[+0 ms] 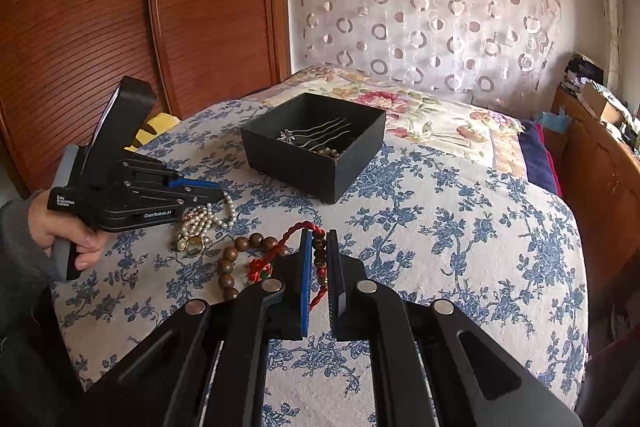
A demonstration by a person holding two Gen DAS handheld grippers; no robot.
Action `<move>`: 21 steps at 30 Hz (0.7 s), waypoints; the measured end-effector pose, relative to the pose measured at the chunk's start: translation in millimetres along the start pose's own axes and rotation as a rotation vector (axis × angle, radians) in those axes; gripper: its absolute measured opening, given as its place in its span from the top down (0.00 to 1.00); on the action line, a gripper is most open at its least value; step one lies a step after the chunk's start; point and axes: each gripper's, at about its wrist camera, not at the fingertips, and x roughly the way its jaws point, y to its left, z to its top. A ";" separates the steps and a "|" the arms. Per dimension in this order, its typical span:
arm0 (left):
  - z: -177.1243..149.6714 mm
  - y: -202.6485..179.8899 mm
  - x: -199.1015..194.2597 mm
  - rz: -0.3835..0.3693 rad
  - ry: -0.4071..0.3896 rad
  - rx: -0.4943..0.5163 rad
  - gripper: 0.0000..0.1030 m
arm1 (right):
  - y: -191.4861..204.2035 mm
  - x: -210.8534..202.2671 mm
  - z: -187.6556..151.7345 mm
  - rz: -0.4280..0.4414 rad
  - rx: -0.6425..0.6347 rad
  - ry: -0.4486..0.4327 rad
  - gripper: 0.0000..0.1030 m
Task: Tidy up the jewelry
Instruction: 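Grasp the red-string bead bracelet with the right tool while the left grasps the pearl necklace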
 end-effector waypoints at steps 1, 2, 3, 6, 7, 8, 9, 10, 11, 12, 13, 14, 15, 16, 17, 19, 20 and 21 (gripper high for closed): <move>-0.5 -0.5 -2.6 -0.005 -0.010 -0.003 0.96 | 0.4 -0.1 -0.4 0.000 -0.002 0.000 0.92; -0.7 -1.1 -6.2 -0.008 -0.022 -0.004 0.96 | 0.1 -0.1 -0.2 0.000 -0.002 0.000 0.92; -0.5 -1.8 -9.2 -0.008 -0.033 -0.005 0.96 | -0.1 0.0 0.3 0.000 -0.002 0.001 0.92; 2.7 -3.3 -25.1 -0.014 -0.077 -0.008 0.96 | 1.0 1.4 1.6 -0.001 -0.005 0.003 0.92; 2.4 -3.8 -31.3 -0.016 -0.092 -0.006 0.96 | 1.5 1.9 2.7 -0.002 -0.006 0.002 0.92; 3.3 -4.4 -37.2 -0.016 -0.106 -0.005 0.96 | 2.0 1.7 3.7 -0.002 -0.007 0.000 0.92; 5.4 -5.4 -41.8 -0.015 -0.117 -0.003 0.96 | 2.7 1.3 4.5 -0.002 -0.007 -0.001 0.92; 8.3 -6.1 -46.3 -0.015 -0.128 -0.002 0.96 | 3.8 1.0 6.3 -0.002 -0.009 -0.004 0.92; 10.2 -6.6 -52.9 -0.018 -0.143 -0.002 0.96 | 4.7 0.4 7.6 -0.002 -0.011 -0.007 0.92; 12.9 -7.0 -56.6 -0.020 -0.155 -0.001 0.96 | 6.1 1.3 9.4 -0.003 -0.013 -0.009 0.92; 14.8 -7.7 -62.1 -0.021 -0.169 0.001 0.96 | 6.8 0.3 11.1 -0.003 -0.016 -0.012 0.92; 17.1 -8.3 -67.6 -0.023 -0.183 0.002 0.96 | 7.0 -0.7 12.8 -0.004 -0.017 -0.016 0.92; 18.9 -9.8 -72.2 -0.025 -0.195 0.004 0.96 | 7.1 -1.6 14.6 -0.004 -0.018 -0.019 0.92; 21.1 -10.7 -75.8 -0.026 -0.205 0.006 0.96 | 7.1 -2.2 15.6 -0.003 -0.018 -0.020 0.92; 23.2 -11.9 -78.8 -0.026 -0.212 0.008 0.96 | 7.0 -2.9 16.7 -0.004 -0.019 -0.022 0.92; 27.4 -13.4 -86.2 -0.025 -0.232 0.013 0.96 | 7.5 -4.3 19.2 -0.005 -0.021 -0.027 0.92; 28.9 -13.5 -88.6 -0.025 -0.239 0.015 0.96 | 7.5 -4.8 20.4 -0.005 -0.022 -0.029 0.92; 30.6 -13.7 -91.2 -0.024 -0.246 0.017 0.96 | 8.0 -5.3 21.1 -0.006 -0.023 -0.030 0.92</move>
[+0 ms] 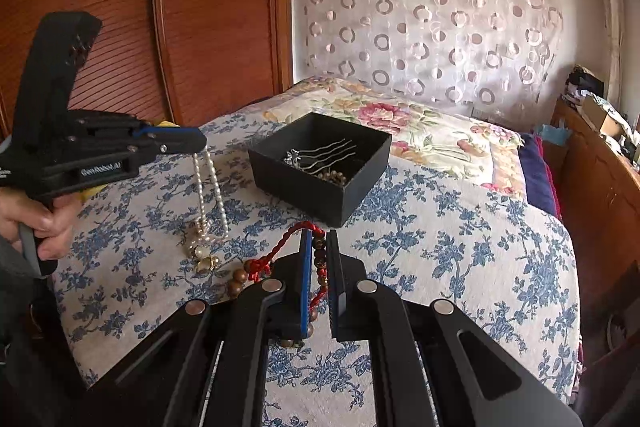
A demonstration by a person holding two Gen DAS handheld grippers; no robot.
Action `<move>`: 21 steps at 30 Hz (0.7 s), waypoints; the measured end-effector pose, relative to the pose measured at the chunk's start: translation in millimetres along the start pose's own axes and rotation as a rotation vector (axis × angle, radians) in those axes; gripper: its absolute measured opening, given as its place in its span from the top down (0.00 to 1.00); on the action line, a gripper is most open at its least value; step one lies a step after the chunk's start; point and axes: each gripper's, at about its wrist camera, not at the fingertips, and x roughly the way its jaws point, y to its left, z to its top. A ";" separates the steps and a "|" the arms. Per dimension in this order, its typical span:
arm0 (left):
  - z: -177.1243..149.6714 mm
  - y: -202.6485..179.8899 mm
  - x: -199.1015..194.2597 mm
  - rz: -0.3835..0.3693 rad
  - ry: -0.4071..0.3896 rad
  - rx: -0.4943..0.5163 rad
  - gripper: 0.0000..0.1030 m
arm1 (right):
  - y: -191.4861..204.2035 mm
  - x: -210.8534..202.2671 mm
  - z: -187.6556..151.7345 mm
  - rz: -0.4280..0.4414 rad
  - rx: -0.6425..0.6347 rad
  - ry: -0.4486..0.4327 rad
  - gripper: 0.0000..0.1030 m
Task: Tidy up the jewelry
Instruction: 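Grasp the red-string bead bracelet with the right tool while the left grasps the pearl necklace, then carry the red-string bracelet and pearl necklace over the black box with both tools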
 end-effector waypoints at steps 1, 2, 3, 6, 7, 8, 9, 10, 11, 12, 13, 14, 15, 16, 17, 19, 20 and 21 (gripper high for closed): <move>1.8 -0.1 -1.4 0.001 -0.005 0.001 0.96 | 0.0 -0.5 1.3 0.000 0.000 -0.002 0.92; 4.1 -0.1 -3.4 0.002 -0.012 0.002 0.96 | 0.8 -0.9 1.5 0.000 -0.002 -0.003 0.92; 5.7 0.5 -4.3 0.003 -0.016 0.002 0.96 | 1.2 -1.2 2.4 -0.001 -0.003 -0.004 0.92; 12.1 2.4 -8.8 0.004 -0.032 0.002 0.96 | 2.7 -2.1 5.1 -0.001 -0.007 -0.008 0.92; 14.3 2.8 -10.4 0.005 -0.037 0.002 0.96 | 3.2 -2.0 6.4 -0.001 -0.008 -0.009 0.92; 15.6 2.9 -11.8 0.006 -0.041 0.003 0.96 | 3.3 -1.8 7.4 0.000 -0.009 -0.010 0.92; 18.1 3.4 -13.2 0.009 -0.046 0.004 0.96 | 3.8 -1.6 8.8 0.000 -0.009 -0.011 0.92; 19.6 4.0 -14.7 0.010 -0.051 0.004 0.96 | 3.7 -1.6 9.5 0.001 -0.010 -0.012 0.92; 22.4 4.6 -16.4 0.012 -0.058 0.005 0.96 | 4.3 -1.2 10.4 0.001 -0.010 -0.013 0.92; 23.3 5.0 -18.2 0.014 -0.063 0.006 0.96 | 5.1 -0.9 12.1 0.002 -0.012 -0.015 0.92; 25.1 5.2 -19.9 0.016 -0.069 0.007 0.96 | 5.2 -0.7 13.5 0.003 -0.013 -0.016 0.92; 28.1 5.7 -21.9 0.017 -0.076 0.008 0.96 | 5.8 -0.5 15.1 0.004 -0.014 -0.019 0.92; 30.2 5.5 -23.3 0.018 -0.081 0.010 0.96 | 6.4 -0.3 16.9 0.005 -0.016 -0.021 0.92; 33.3 5.5 -25.2 0.019 -0.088 0.012 0.96 | 6.7 0.0 19.0 0.005 -0.018 -0.023 0.92; 36.3 5.5 -27.3 0.020 -0.096 0.015 0.96 | 7.4 0.5 21.6 0.006 -0.020 -0.026 0.92; 42.3 5.3 -30.7 0.019 -0.108 0.019 0.96 | 7.7 0.7 26.8 0.009 -0.021 -0.033 0.92; 45.2 5.4 -32.4 0.018 -0.115 0.022 0.96 | 7.5 0.9 29.9 0.012 -0.020 -0.038 0.92; 49.1 5.8 -34.5 0.017 -0.122 0.025 0.96 | 7.0 1.1 32.4 0.014 -0.019 -0.041 0.92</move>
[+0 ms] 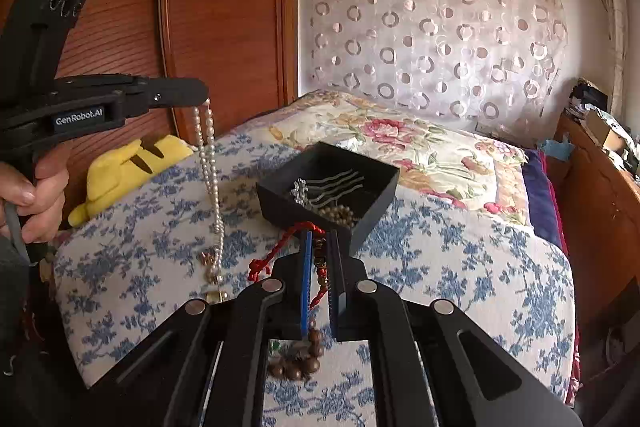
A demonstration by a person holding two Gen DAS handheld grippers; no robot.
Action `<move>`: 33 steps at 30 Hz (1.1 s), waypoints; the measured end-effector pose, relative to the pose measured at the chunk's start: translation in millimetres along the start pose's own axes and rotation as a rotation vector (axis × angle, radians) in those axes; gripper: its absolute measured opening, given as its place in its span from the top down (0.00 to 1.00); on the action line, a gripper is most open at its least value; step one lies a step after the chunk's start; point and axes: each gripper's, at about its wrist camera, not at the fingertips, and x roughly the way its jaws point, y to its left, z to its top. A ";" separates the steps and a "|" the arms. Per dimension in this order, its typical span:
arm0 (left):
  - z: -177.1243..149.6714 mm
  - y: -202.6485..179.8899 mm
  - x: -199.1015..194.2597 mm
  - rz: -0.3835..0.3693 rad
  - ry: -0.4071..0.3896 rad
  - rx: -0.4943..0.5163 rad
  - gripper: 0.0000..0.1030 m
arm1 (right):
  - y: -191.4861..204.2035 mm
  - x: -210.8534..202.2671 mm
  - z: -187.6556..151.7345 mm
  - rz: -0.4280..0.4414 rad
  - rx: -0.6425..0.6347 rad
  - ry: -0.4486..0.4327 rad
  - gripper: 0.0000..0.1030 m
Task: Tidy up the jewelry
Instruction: 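Carry the red-string bracelet and pearl necklace over the black box with both tools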
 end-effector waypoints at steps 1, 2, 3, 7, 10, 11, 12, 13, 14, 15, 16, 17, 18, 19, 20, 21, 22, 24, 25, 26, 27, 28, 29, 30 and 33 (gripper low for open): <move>2.5 0.4 -0.8 -0.002 -0.004 0.000 0.96 | -0.1 0.8 2.9 0.002 0.001 -0.004 0.92; 4.0 0.7 -1.0 -0.004 -0.007 0.001 0.96 | -0.4 1.6 5.2 0.003 0.002 -0.007 0.92; 7.1 1.3 -1.3 -0.006 -0.012 0.001 0.96 | -1.0 2.4 7.6 0.005 0.003 -0.009 0.92; 14.4 3.1 0.5 -0.017 -0.020 0.001 0.96 | -4.1 8.3 17.4 0.006 0.010 -0.016 0.92; 20.5 4.8 5.5 -0.032 -0.021 0.002 0.96 | -6.8 12.5 22.7 0.005 0.017 -0.014 0.92; 23.1 4.7 7.1 -0.036 -0.022 0.004 0.96 | -7.7 12.8 23.0 0.004 0.018 -0.013 0.92; 25.6 4.9 7.9 -0.038 -0.023 0.005 0.96 | -8.7 14.2 25.6 0.003 0.017 -0.012 0.92; 27.3 5.9 8.4 -0.042 -0.026 0.005 0.96 | -9.6 15.4 27.5 0.001 0.016 -0.010 0.92; 30.0 6.0 9.3 -0.045 -0.029 0.006 0.96 | -9.7 17.2 29.1 0.000 0.016 -0.009 0.92; 33.9 6.7 9.9 -0.048 -0.035 0.007 0.96 | -11.2 19.0 32.2 -0.003 0.015 -0.008 0.92; 37.7 7.5 10.5 -0.050 -0.040 0.007 0.96 | -13.5 20.0 34.2 -0.006 0.015 -0.008 0.92; 40.3 7.8 10.8 -0.051 -0.043 0.007 0.96 | -15.1 21.4 36.5 -0.008 0.015 -0.008 0.92; 45.0 8.9 11.5 -0.053 -0.048 0.008 0.96 | -17.4 23.3 40.1 -0.011 0.016 -0.008 0.92; 48.3 9.3 11.9 -0.054 -0.052 0.008 0.96 | -18.8 25.0 42.9 -0.013 0.017 -0.009 0.92; 53.2 10.3 12.9 -0.055 -0.057 0.009 0.96 | -20.3 26.3 44.9 -0.014 0.019 -0.009 0.92; 57.3 10.9 13.6 -0.056 -0.061 0.010 0.96 | -22.5 27.5 47.2 -0.016 0.021 -0.009 0.92; 60.8 10.6 14.6 -0.057 -0.063 0.011 0.96 | -24.9 29.1 50.4 -0.017 0.022 -0.010 0.92; 70.3 10.9 17.0 -0.057 -0.071 0.017 0.96 | -29.7 32.2 56.5 -0.020 0.023 -0.011 0.92; 75.1 10.7 18.5 -0.058 -0.075 0.020 0.96 | -31.6 33.3 59.1 -0.021 0.023 -0.012 0.92; 78.1 10.5 19.1 -0.059 -0.077 0.022 0.96 | -33.6 34.7 61.8 -0.023 0.023 -0.013 0.92; 82.8 10.8 20.6 -0.060 -0.081 0.026 0.96 | -35.8 36.3 64.6 -0.025 0.023 -0.015 0.92; 86.9 11.1 22.4 -0.060 -0.084 0.028 0.96 | -38.0 37.6 67.3 -0.025 0.024 -0.016 0.92; 89.8 11.1 23.0 -0.061 -0.086 0.028 0.96 | -40.0 38.4 69.3 -0.026 0.026 -0.018 0.92; 93.6 11.8 24.7 -0.063 -0.089 0.028 0.96 | -41.6 39.4 72.0 -0.026 0.027 -0.019 0.92; 103.7 13.5 28.6 -0.065 -0.099 0.028 0.96 | -46.2 44.7 80.1 -0.025 0.026 -0.023 0.92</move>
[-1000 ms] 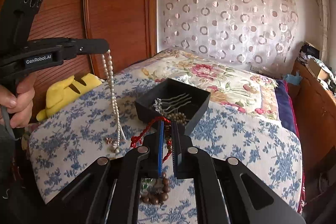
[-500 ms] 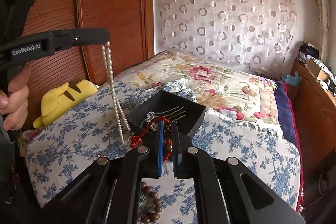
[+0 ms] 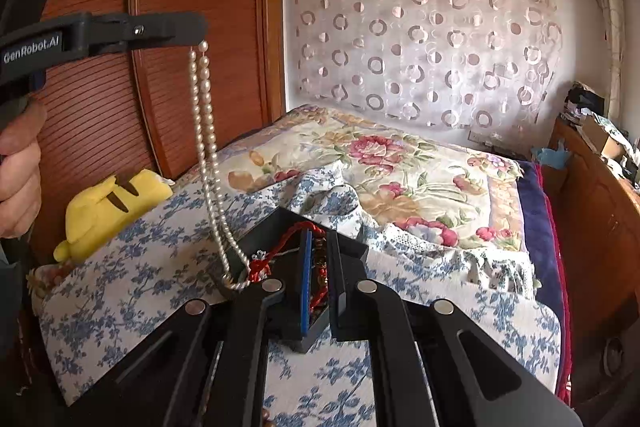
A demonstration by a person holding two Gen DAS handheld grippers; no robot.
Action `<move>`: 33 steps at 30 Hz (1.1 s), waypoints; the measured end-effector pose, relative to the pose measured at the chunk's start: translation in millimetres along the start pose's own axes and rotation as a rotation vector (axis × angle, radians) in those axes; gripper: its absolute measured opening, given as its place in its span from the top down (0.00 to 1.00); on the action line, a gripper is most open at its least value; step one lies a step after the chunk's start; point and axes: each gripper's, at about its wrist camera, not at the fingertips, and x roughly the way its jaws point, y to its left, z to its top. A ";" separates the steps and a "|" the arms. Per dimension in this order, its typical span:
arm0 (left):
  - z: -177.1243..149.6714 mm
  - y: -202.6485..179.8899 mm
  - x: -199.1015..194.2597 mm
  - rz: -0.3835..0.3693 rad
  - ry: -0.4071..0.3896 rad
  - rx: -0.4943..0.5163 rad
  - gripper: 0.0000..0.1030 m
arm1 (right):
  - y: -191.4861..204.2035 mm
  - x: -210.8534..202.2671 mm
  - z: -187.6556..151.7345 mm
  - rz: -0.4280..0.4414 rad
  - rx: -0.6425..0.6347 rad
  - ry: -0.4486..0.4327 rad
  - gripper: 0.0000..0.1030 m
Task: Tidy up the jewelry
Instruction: 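Carry the red-string bracelet and pearl necklace over the black box with both tools, then open the right tool to drop the bracelet while the left tool releases the pearls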
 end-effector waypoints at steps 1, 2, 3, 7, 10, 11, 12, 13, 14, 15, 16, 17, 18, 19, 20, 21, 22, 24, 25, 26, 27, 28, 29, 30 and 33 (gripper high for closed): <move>2.5 0.4 1.0 0.001 -0.005 -0.001 0.96 | -0.2 1.4 1.7 0.000 0.000 -0.001 0.92; 4.9 1.6 2.1 0.000 -0.009 -0.003 0.96 | 0.1 3.2 3.3 0.001 -0.001 -0.002 0.92; 7.0 2.3 2.9 0.000 -0.012 -0.004 0.96 | -0.1 5.0 4.7 0.002 -0.002 -0.002 0.92; 4.7 7.4 13.6 0.000 0.000 -0.018 0.96 | -0.7 17.3 6.8 0.009 -0.002 0.005 0.92; -5.4 10.8 28.4 -0.001 0.037 -0.027 0.96 | -0.9 32.8 2.4 0.011 0.001 0.030 0.92; -8.4 12.0 31.7 -0.001 0.047 -0.029 0.96 | -0.6 38.3 0.8 0.014 0.003 0.039 0.92; -14.0 13.5 38.3 0.002 0.064 -0.033 0.96 | -0.7 43.3 -1.1 0.017 0.006 0.049 0.92; -17.6 14.7 42.5 0.002 0.075 -0.036 0.96 | -0.2 49.4 -3.6 0.021 0.008 0.061 0.92; -21.8 15.9 46.8 0.002 0.087 -0.041 0.96 | 0.5 54.7 -6.1 0.023 0.009 0.071 0.92; -24.9 17.2 49.9 0.002 0.095 -0.044 0.96 | 1.3 59.7 -8.1 0.026 0.009 0.080 0.92; -27.7 18.5 53.0 0.005 0.103 -0.047 0.96 | 2.5 66.4 -11.3 0.033 0.008 0.096 0.92; -32.0 20.0 56.8 0.006 0.114 -0.051 0.96 | 4.0 71.1 -14.2 0.039 0.008 0.107 0.92; -35.1 21.7 59.2 0.007 0.122 -0.054 0.96 | 5.4 76.3 -17.5 0.046 0.010 0.122 0.92; -36.5 22.7 60.9 0.008 0.127 -0.056 0.96 | 6.8 79.9 -20.0 0.054 0.008 0.133 0.91; -39.7 24.1 62.9 0.008 0.134 -0.059 0.96 | 8.6 84.0 -22.9 0.059 0.004 0.146 0.91; -41.6 26.0 64.9 0.006 0.140 -0.062 0.96 | 10.3 87.4 -25.7 0.054 0.000 0.158 0.88; -42.7 26.7 66.3 0.006 0.144 -0.063 0.96 | 10.5 89.2 -27.9 0.053 -0.003 0.164 0.85; -46.1 27.7 68.3 0.006 0.153 -0.066 0.96 | 10.4 91.3 -30.6 0.055 0.001 0.171 0.66; -46.3 26.6 68.8 0.005 0.155 -0.066 0.96 | 10.2 91.6 -31.4 0.056 0.005 0.170 0.65; -47.2 26.6 69.4 0.003 0.157 -0.066 0.96 | 10.0 91.4 -32.0 0.055 0.007 0.171 0.65; -47.4 26.4 70.0 0.002 0.158 -0.066 0.96 | 9.4 90.8 -32.2 0.053 0.008 0.171 0.65; -47.8 25.7 70.6 0.000 0.160 -0.066 0.96 | 8.3 88.8 -32.4 0.051 0.011 0.168 0.65; -47.9 24.8 71.3 -0.002 0.161 -0.065 0.96 | 6.1 85.4 -32.3 0.048 0.017 0.164 0.65; -48.9 24.1 72.1 -0.006 0.164 -0.064 0.96 | 4.0 81.3 -32.8 0.046 0.022 0.157 0.65; -52.4 21.8 75.4 -0.014 0.179 -0.060 0.96 | -1.0 68.0 -35.3 0.036 0.040 0.138 0.65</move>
